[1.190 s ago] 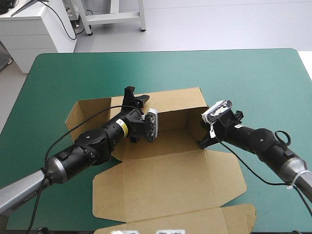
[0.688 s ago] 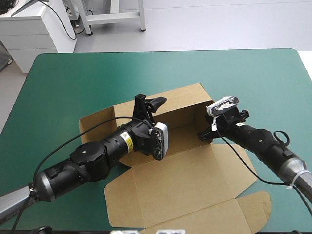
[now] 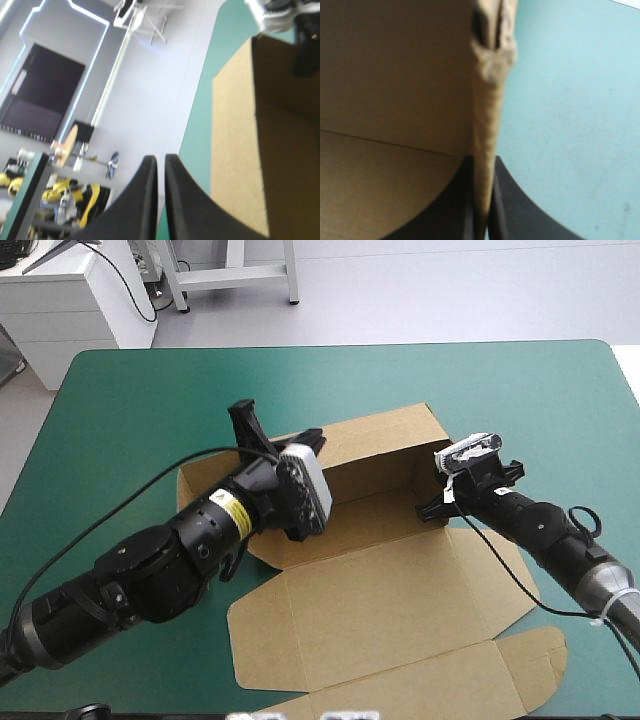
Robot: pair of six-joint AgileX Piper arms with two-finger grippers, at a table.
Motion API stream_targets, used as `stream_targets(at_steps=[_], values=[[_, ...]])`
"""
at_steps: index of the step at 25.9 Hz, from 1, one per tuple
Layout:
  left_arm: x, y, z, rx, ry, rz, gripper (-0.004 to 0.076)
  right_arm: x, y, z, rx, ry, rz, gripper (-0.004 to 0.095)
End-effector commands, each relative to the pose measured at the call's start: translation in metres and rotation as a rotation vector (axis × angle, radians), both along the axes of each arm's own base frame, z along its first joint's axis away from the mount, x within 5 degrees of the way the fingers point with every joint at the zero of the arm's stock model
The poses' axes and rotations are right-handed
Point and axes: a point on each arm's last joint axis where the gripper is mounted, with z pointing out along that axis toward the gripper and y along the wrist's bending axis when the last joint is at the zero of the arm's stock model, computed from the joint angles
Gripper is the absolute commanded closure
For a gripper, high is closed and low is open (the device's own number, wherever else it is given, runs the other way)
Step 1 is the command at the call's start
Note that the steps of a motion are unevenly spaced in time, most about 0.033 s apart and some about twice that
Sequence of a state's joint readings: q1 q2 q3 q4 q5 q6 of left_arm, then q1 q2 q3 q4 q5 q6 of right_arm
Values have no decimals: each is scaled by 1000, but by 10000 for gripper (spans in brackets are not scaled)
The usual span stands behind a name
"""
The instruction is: Fold the box
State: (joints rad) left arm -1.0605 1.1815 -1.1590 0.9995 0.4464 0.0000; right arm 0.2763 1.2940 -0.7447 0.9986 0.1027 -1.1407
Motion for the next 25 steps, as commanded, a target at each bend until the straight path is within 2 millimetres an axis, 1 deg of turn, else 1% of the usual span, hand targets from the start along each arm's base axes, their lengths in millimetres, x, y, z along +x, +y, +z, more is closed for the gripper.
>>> stream_targets(at_steps=[1, 3, 5, 9, 12, 16, 17, 20, 22, 24, 25], values=[[9, 11, 33, 34, 38, 162, 703, 1, -4, 18, 2, -74, -25, 923], [15, 18, 43, 67, 102, 251, 703, 1, -4, 18, 0, -74, -24, 923], [21, 26, 57, 48, 153, 300, 703, 1, -4, 18, 0, -74, -24, 923], [34, 49, 77, -94, 254, 363, 703, 1, -3, 17, -1, -72, -20, 923], [42, 72, 85, -199, 364, 429, 703, -1, -3, 19, 4, -70, -9, 923], [59, 111, 79, -279, 511, 590, 703, -4, -5, 25, 9, -82, -1, 923], [68, 131, 75, -346, 591, 661, 704, -7, -9, 29, 15, -95, -8, 923], [75, 152, 73, -474, 666, 704, 708, -13, -17, 36, 39, -94, -11, 923], [78, 165, 73, -563, 709, 722, 719, -19, -21, 38, 46, -62, 12, 923], [79, 169, 73, -565, 704, 740, 731, -23, -23, 40, 41, -8, 18, 923], [79, 170, 73, -563, 701, 743, 732, -24, -23, 43, 12, 54, 29, 923]])
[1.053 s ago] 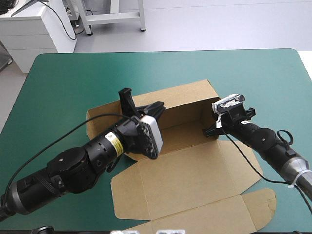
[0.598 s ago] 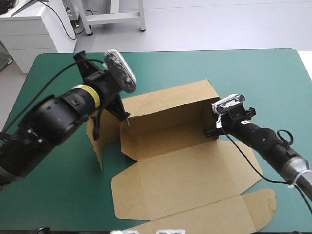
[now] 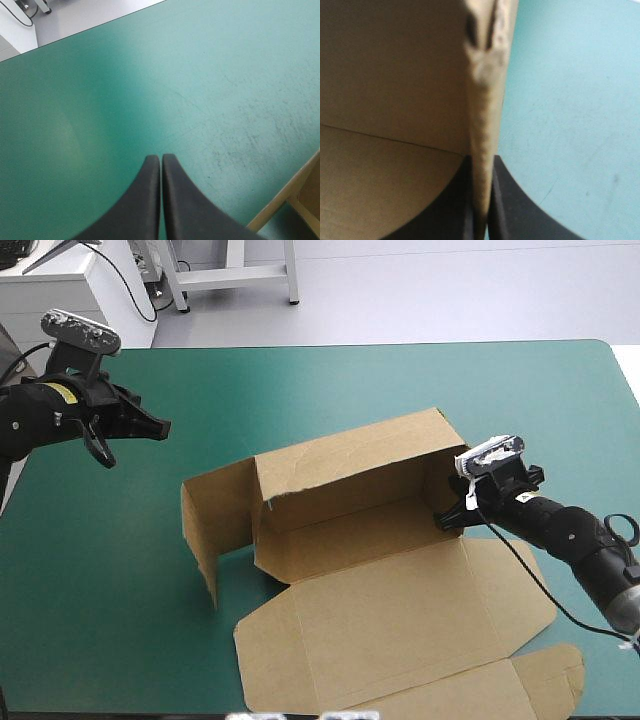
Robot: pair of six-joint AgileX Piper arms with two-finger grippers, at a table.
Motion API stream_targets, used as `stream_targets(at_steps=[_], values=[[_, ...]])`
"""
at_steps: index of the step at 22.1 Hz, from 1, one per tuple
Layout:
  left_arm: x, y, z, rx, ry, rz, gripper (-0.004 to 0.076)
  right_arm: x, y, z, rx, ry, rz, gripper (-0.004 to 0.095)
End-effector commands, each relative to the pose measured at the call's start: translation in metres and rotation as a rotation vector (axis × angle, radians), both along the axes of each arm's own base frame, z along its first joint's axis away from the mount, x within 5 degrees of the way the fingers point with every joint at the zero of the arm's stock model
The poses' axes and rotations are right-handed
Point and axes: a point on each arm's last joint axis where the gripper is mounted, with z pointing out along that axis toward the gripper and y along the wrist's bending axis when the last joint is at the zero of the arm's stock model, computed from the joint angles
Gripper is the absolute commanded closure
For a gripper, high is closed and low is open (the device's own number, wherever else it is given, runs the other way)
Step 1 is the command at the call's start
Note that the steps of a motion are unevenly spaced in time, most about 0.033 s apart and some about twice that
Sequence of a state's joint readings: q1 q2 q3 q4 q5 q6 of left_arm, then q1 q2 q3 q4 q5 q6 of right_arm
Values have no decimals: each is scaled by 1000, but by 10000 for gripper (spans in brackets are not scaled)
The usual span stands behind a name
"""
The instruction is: Fold the box
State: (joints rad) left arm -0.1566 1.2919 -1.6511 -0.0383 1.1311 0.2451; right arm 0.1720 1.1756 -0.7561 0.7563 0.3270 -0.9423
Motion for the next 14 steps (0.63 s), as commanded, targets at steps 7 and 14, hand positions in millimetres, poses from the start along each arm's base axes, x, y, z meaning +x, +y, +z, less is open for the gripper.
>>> stream_targets(at_steps=[7, 14], values=[[-6, 0, 11, -37, -70, -2, 732, -8, -15, 87, -75, 171, -137, 923], [7, -2, -4, -22, 13, -2, 732, 18, -13, 69, -134, 390, -146, 923]])
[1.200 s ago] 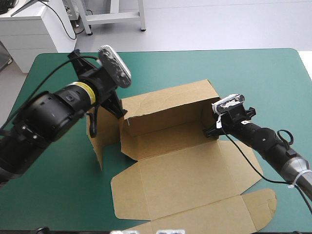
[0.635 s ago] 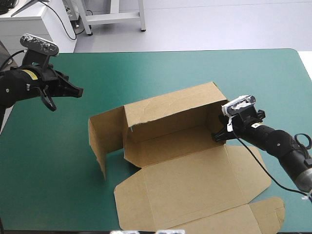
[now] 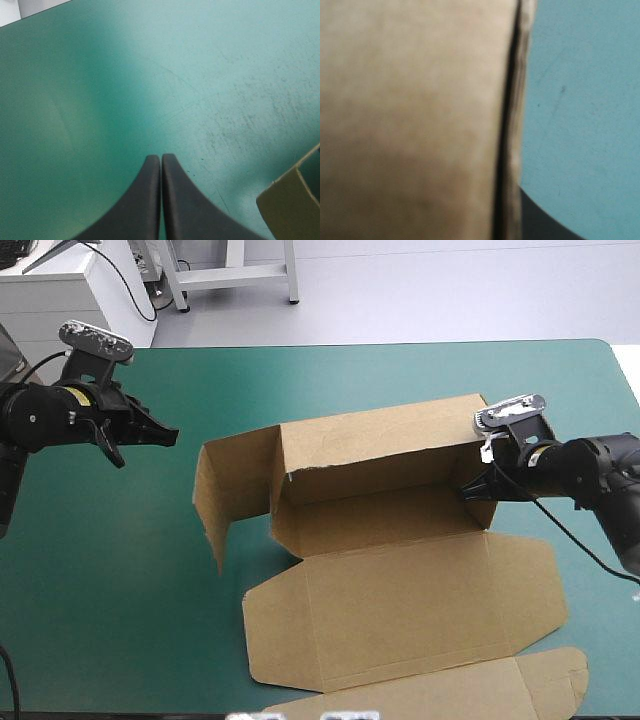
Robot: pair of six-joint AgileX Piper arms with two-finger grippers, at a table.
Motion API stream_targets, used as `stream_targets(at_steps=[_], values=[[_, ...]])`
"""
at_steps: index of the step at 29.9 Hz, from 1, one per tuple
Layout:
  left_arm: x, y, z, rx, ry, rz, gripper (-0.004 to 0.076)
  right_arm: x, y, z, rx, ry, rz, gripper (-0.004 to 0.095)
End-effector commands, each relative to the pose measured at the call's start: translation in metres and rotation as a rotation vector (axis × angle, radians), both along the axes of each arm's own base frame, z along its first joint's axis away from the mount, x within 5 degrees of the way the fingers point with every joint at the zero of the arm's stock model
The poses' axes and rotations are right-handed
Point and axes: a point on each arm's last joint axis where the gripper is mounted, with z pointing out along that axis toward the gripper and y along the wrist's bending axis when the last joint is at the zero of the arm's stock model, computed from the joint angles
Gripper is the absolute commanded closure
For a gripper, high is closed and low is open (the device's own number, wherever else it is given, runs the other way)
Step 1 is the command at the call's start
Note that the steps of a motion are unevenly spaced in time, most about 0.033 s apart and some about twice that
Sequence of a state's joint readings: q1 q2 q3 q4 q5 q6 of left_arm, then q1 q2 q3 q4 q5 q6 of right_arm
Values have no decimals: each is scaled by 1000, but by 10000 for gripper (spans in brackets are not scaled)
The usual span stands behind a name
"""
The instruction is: Fold the box
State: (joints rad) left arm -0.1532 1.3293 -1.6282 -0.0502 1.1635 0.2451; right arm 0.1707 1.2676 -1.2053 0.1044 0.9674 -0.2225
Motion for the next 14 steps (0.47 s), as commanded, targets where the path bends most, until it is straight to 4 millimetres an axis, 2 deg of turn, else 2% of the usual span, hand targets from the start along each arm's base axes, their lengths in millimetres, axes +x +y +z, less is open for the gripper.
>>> stream_targets(at_steps=[1, 6, 11, 14], values=[[-5, 0, 14, -27, -83, 2, 732, 13, -1, -6, -17, 43, -11, 923], [-4, 0, 15, -30, -101, 3, 732, 58, 6, -30, -33, 126, -11, 923], [-4, 0, 15, -29, -97, 3, 732, 106, 15, -38, -21, 142, -15, 923], [-5, 0, 15, -29, -94, 3, 732, 129, 19, -40, -2, 146, -33, 923]])
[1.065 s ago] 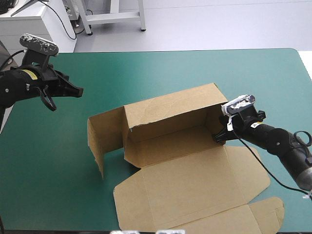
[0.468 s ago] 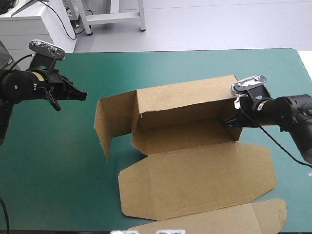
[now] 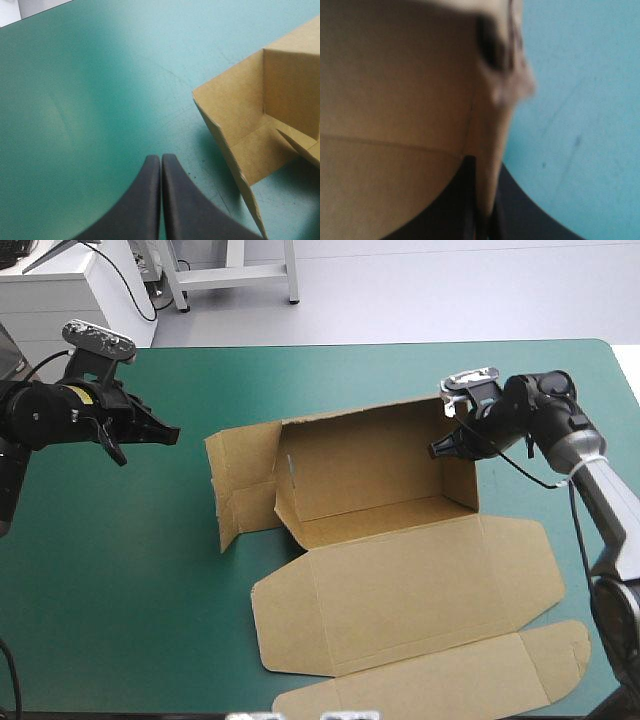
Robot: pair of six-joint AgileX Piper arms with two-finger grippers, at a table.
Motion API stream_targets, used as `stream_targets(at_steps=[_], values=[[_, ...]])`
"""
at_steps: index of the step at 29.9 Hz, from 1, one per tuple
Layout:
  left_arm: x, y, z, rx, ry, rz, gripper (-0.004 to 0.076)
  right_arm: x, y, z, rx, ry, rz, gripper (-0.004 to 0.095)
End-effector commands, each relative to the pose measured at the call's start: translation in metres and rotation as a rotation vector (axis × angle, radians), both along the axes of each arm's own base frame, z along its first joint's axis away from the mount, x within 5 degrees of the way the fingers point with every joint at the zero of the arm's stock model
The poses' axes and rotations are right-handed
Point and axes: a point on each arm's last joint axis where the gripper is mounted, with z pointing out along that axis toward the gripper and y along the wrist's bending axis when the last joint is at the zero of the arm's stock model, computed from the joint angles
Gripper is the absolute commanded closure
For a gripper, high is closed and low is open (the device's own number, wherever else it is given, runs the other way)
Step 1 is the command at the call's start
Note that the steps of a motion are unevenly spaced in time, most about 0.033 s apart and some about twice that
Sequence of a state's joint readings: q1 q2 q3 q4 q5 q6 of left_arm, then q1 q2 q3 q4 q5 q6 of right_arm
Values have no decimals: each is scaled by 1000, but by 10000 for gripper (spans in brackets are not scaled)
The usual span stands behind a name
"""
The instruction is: Fold the box
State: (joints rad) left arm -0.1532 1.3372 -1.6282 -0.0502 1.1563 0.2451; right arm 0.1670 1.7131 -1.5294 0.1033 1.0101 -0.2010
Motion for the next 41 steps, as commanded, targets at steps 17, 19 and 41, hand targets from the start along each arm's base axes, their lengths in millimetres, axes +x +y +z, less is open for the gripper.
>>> stream_targets(at_steps=[17, 19, 41], values=[[-12, 1, 12, -19, -31, 2, 732, 42, 6, 27, 12, -77, 24, 289], [-12, 1, 13, -26, -34, 8, 732, 39, 5, 37, 6, -79, 28, 289], [-16, 10, 7, -2, 47, 127, 732, 63, 8, 0, -30, 84, 32, 289]])
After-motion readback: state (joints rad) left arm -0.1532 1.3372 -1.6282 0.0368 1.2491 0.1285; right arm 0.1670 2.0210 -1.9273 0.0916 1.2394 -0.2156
